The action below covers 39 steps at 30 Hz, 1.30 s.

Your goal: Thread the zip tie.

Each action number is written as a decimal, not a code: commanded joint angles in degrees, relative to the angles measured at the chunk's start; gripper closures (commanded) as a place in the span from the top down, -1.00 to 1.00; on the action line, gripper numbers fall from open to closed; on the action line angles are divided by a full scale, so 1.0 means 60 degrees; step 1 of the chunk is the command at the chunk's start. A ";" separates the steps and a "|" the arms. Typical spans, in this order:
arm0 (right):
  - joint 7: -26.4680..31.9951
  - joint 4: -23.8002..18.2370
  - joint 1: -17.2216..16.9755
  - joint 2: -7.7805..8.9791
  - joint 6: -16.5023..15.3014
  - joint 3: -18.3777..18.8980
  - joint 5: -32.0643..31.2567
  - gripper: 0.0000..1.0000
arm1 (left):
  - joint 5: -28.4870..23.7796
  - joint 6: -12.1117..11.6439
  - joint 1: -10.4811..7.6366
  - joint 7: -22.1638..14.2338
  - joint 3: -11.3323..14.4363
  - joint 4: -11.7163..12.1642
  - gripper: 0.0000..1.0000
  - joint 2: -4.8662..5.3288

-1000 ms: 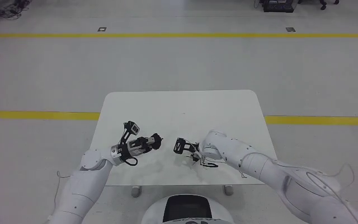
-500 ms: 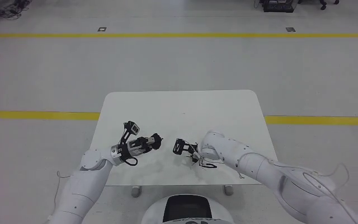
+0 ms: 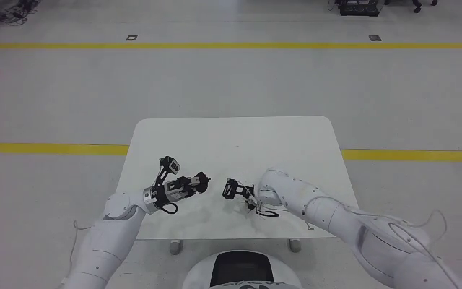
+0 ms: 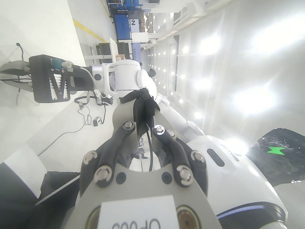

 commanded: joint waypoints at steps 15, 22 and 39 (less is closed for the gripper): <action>-0.0003 0.0242 0.0009 -0.0106 0.0000 0.0000 0.0203 -1.00 | 0.0000 0.0000 0.0000 0.0000 0.0000 0.0000 -1.00 0.0000; 0.0008 -0.0108 0.0079 0.0007 0.0000 0.0000 0.0039 -1.00 | 0.0000 0.0000 0.0000 0.0000 0.0000 0.0000 -1.00 0.0000; -0.1544 -0.1901 0.0194 0.1546 0.0000 0.0126 -0.0039 -1.00 | 0.0000 0.0000 0.0000 0.0000 0.0000 0.0000 -1.00 0.0000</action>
